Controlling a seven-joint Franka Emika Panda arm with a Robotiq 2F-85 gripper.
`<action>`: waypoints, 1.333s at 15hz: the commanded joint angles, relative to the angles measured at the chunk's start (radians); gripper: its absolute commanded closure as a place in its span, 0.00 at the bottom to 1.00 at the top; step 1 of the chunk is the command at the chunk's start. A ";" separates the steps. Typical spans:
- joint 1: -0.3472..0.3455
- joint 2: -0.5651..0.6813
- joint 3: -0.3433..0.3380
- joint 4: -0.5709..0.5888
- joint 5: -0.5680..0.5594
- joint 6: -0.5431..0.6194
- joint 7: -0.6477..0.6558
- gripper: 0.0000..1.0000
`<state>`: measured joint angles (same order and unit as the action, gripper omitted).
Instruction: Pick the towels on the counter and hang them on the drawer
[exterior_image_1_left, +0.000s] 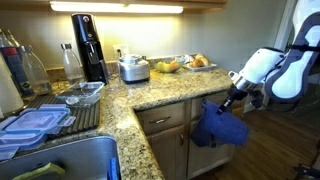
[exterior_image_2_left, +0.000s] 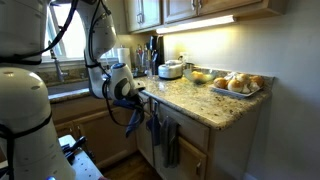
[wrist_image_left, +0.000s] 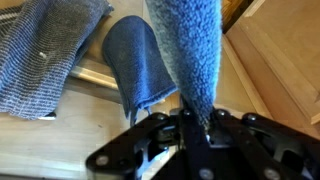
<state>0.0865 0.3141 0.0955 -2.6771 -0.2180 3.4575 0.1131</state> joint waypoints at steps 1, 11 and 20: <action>-0.019 0.034 0.002 0.017 0.045 -0.004 -0.067 0.93; -0.040 0.151 -0.027 0.125 0.075 -0.004 -0.124 0.93; -0.057 0.210 -0.025 0.143 0.088 -0.003 -0.121 0.93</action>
<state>0.0478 0.5180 0.0610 -2.5339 -0.1487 3.4570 0.0110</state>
